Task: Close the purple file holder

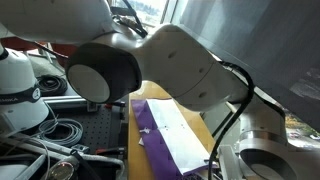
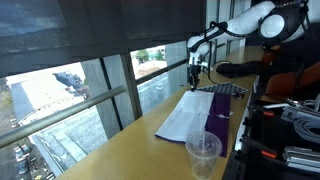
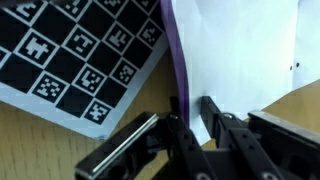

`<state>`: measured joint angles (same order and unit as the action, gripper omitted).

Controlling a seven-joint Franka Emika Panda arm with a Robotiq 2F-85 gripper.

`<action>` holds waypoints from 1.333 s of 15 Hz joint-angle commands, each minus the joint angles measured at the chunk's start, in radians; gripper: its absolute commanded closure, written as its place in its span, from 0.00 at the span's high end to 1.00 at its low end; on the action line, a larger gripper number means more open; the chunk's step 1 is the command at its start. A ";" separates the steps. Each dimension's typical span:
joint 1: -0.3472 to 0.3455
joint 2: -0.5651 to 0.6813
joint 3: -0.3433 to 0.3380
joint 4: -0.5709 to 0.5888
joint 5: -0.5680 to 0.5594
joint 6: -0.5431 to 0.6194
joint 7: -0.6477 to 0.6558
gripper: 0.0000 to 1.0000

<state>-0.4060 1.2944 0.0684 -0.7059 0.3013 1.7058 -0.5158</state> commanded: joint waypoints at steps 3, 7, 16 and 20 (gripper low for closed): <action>0.008 0.012 -0.004 0.062 -0.010 -0.048 0.013 0.00; 0.005 -0.008 -0.025 0.061 -0.026 -0.074 0.011 0.00; -0.002 -0.135 -0.128 0.068 -0.134 -0.089 -0.041 0.00; -0.004 -0.170 -0.176 0.068 -0.199 -0.067 -0.061 0.00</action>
<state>-0.4109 1.1501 -0.0754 -0.6345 0.1445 1.6447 -0.5501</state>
